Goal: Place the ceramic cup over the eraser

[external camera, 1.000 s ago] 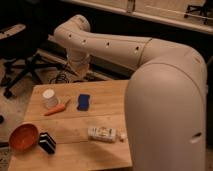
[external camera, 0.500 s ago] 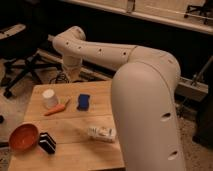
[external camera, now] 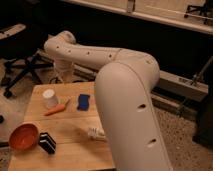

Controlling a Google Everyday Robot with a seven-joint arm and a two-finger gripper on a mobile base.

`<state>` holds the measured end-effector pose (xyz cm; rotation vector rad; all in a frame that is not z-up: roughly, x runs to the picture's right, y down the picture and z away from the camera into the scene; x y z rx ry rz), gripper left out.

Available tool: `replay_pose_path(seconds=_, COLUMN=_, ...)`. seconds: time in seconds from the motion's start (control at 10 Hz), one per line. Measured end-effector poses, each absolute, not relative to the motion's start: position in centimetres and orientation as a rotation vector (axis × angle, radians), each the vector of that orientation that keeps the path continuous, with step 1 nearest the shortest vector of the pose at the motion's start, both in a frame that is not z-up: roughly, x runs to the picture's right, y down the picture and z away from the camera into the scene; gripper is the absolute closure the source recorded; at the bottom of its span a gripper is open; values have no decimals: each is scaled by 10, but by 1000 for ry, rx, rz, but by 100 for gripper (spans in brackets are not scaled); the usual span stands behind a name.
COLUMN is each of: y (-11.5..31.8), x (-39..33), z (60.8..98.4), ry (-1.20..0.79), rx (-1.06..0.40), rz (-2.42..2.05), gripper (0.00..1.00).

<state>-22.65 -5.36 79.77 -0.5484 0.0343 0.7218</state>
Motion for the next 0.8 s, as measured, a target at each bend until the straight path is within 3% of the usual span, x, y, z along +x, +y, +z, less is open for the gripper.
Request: replay_pose_path(seconds=0.8, y=-26, x=-282, z=820, ry=25, rx=-577, rz=645, gripper=20)
